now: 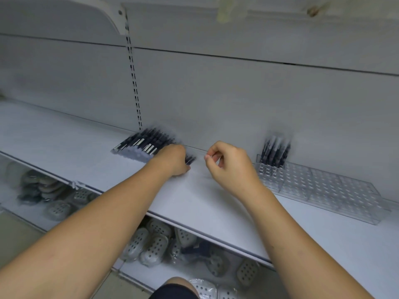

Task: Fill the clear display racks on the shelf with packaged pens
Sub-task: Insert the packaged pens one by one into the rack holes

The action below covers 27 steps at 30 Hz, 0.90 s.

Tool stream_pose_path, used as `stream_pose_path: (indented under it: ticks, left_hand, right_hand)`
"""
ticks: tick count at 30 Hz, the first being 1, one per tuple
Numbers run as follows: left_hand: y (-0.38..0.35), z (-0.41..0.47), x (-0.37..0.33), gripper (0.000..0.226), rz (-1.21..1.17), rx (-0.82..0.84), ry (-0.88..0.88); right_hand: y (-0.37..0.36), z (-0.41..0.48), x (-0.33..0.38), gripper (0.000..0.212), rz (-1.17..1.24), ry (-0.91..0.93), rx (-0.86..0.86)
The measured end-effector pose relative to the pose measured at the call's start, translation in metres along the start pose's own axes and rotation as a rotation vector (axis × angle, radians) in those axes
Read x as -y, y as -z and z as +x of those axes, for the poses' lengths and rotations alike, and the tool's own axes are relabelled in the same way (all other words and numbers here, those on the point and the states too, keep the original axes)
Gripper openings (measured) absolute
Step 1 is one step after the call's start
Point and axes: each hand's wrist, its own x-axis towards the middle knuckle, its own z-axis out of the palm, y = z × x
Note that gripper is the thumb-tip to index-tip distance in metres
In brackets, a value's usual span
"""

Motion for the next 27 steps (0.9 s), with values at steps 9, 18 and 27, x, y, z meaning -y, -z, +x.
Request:
stream_pose_path:
  ticks: [9,18,27]
  left_hand:
    - [0.005,0.001,-0.011,0.044,0.112,0.191,-0.001]
    - [-0.001,-0.004,-0.022,0.040,0.286,0.186,0.000]
    - [-0.005,-0.016,-0.023,0.051,0.428,-0.024,-0.035]
  right_hand:
    - [0.011,-0.010,-0.009,0.007,0.001,-0.039,-0.004]
    - [0.023,-0.017,-0.017,0.007,0.015,-0.077,-0.005]
    - [0.034,-0.021,-0.027,0.008,0.069,-0.121,-0.035]
